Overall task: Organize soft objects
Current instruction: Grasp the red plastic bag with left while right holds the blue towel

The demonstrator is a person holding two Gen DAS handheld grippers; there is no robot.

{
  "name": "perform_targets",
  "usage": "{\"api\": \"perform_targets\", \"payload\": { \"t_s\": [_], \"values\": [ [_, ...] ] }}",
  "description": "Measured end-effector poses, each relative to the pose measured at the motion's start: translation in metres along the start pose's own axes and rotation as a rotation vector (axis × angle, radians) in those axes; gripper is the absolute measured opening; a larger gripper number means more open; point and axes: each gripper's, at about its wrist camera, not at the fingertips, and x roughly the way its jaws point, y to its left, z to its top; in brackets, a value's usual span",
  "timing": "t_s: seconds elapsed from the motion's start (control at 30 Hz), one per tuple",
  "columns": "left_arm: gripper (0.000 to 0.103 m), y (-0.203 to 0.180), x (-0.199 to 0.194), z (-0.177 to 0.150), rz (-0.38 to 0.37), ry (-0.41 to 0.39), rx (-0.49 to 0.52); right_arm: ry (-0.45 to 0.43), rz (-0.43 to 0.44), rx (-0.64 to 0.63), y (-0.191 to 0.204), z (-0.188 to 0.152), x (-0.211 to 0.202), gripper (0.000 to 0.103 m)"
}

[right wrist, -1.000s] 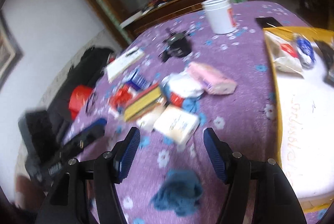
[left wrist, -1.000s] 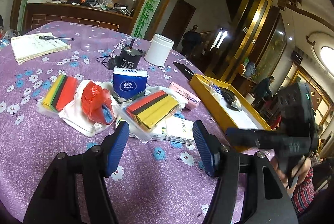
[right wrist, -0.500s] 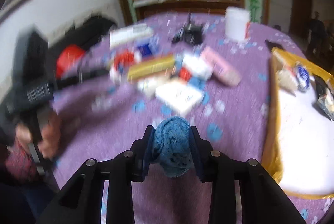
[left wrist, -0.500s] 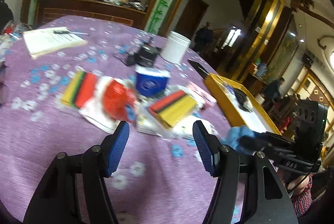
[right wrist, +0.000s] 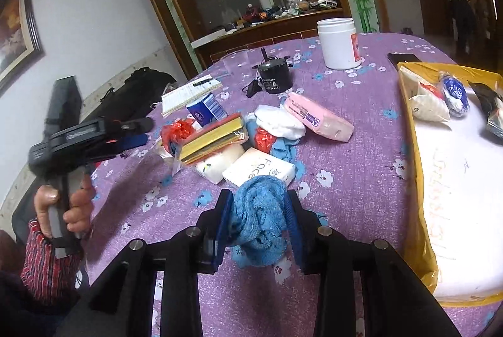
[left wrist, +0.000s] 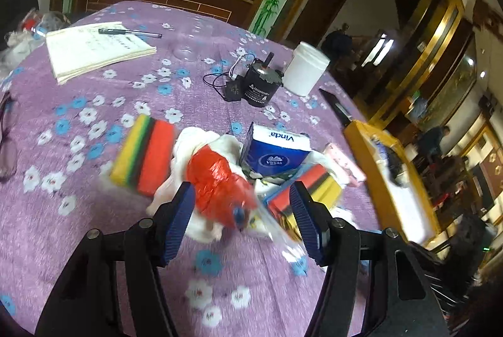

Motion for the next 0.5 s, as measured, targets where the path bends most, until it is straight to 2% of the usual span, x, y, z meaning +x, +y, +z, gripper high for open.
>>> {"api": "perform_targets", "payload": {
  "t_s": [0.03, 0.1, 0.13, 0.2, 0.27, 0.4, 0.5],
  "values": [
    [0.061, -0.003, 0.008, 0.000, 0.037, 0.017, 0.009, -0.001, 0.002, 0.000, 0.000, -0.001, -0.001, 0.035],
    [0.047, -0.003, 0.021, -0.002, 0.079, 0.044, 0.020, -0.007, 0.002, -0.001, 0.000, -0.001, -0.001, 0.035],
    [0.031, 0.000, 0.028, -0.005, 0.087, 0.062, 0.013, -0.010, 0.001, -0.001, 0.000, -0.002, -0.003, 0.035],
    [0.028, 0.006, 0.025, -0.009, 0.065, 0.060, -0.013, -0.016, 0.004, -0.002, 0.001, -0.002, -0.004, 0.035],
    [0.027, 0.006, 0.012, -0.010, 0.047, 0.014, -0.017, -0.027, 0.013, 0.000, 0.000, -0.003, -0.006, 0.035],
    [0.027, -0.006, -0.019, -0.019, 0.036, -0.082, 0.012, -0.043, 0.025, 0.011, -0.002, -0.003, -0.009, 0.035],
    [0.027, -0.025, -0.026, -0.030, -0.009, -0.104, 0.056, -0.050, 0.025, 0.017, -0.002, -0.003, -0.010, 0.035]
  ]
}}
